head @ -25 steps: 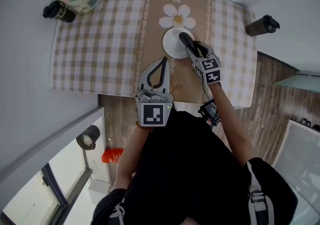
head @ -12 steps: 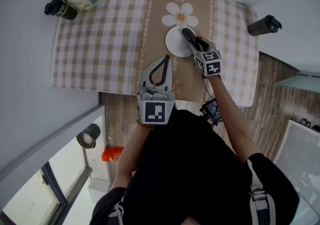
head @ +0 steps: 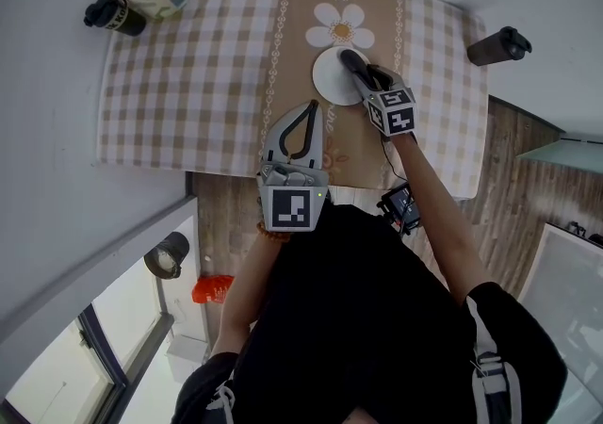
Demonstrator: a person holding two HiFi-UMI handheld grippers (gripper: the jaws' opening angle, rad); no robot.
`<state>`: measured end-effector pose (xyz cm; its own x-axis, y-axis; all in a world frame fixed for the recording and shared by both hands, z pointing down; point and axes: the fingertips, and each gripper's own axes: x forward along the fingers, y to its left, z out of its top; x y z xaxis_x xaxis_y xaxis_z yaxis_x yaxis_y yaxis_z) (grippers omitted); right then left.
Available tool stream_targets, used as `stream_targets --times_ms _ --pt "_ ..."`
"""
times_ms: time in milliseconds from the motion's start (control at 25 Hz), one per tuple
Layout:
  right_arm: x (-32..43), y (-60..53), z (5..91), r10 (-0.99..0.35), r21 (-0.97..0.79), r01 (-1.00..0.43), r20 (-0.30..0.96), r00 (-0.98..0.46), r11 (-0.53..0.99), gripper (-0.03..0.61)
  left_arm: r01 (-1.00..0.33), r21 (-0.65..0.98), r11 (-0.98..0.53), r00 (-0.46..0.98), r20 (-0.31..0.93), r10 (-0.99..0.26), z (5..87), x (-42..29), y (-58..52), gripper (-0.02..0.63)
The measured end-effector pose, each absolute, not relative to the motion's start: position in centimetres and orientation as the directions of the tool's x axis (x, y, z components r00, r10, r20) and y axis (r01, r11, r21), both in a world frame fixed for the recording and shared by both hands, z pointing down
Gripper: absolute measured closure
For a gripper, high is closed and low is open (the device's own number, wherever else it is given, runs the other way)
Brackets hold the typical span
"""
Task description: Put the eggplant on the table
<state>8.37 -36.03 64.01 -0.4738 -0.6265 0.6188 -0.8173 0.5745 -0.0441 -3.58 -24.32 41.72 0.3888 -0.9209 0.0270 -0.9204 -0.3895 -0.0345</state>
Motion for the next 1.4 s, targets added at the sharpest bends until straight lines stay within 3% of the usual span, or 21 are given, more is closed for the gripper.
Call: stream_targets --times_ms 200,280,840,1400 --pt "6.9 -34.7 64.3 -0.543 -0.173 -0.775 0.622 -0.564 0.608 0.395 -0.925 0.01 -0.379 0.379 0.039 -0.924 42.2 -3.9 -24.0 0.611" --pt "6.9 -34.2 64.3 -0.537 -0.139 -0.762 0.631 -0.56 0.633 0.362 -0.923 0.004 -0.386 0.386 0.038 -0.922 42.4 -3.7 -23.9 0.611" --pt "6.5 -32.7 59.6 -0.559 -0.046 -0.7 0.566 -0.607 0.713 0.362 -0.921 -0.019 -0.389 0.388 0.049 -0.92 42.8 -2.9 -23.3 0.611" --pt "5.3 -30.9 49.2 -0.615 -0.022 -0.664 0.356 -0.704 0.747 0.362 -0.917 -0.048 -0.396 0.393 0.06 -0.917 42.7 -2.0 -22.6 0.611"
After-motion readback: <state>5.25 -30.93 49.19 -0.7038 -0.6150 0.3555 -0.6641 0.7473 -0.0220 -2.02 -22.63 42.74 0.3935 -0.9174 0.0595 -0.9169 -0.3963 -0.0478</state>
